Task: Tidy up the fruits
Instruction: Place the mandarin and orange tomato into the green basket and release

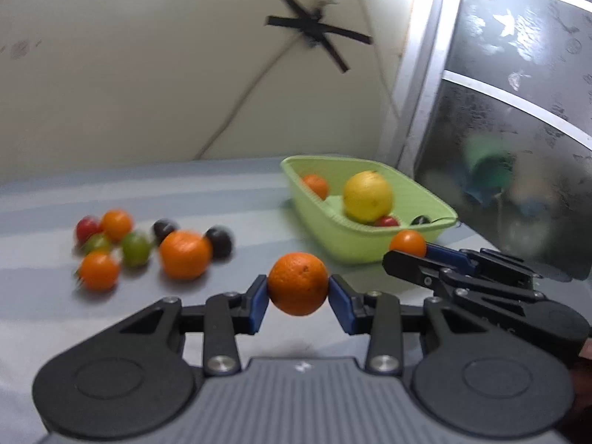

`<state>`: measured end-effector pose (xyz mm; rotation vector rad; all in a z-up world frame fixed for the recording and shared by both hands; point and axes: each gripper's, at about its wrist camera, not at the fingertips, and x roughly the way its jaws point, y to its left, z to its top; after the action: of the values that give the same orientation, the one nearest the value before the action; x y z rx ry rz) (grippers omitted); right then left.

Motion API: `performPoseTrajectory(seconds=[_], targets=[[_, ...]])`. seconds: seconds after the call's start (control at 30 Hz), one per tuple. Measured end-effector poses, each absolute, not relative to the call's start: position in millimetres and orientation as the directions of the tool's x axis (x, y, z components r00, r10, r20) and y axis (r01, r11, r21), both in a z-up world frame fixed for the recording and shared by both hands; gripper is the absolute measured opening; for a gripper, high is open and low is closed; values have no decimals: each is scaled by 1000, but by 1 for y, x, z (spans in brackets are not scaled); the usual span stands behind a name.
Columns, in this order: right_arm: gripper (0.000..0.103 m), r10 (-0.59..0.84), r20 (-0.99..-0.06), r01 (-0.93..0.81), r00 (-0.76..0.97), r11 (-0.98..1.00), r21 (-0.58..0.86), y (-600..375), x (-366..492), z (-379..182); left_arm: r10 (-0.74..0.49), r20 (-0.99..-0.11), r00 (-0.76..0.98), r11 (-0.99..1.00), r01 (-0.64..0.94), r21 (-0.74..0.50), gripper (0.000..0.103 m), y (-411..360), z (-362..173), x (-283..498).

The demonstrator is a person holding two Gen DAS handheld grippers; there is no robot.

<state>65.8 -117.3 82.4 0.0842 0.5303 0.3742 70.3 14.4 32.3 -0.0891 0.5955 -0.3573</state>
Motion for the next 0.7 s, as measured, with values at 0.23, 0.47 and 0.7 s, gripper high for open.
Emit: performPoseTrajectory(seconds=[0.23, 0.47, 0.7], targets=[[32, 260, -397, -196, 880, 961, 195, -153, 70, 86, -366, -504, 782, 926, 359, -115, 36, -27, 51, 98], [32, 175, -375, -127, 910, 980, 151, -173, 90, 86, -353, -521, 777, 927, 367, -82, 36, -57, 46, 131], [32, 142, -374, -86, 916, 983, 162, -182, 96, 81, -328, -544, 773, 937, 339, -83, 36, -71, 41, 142]])
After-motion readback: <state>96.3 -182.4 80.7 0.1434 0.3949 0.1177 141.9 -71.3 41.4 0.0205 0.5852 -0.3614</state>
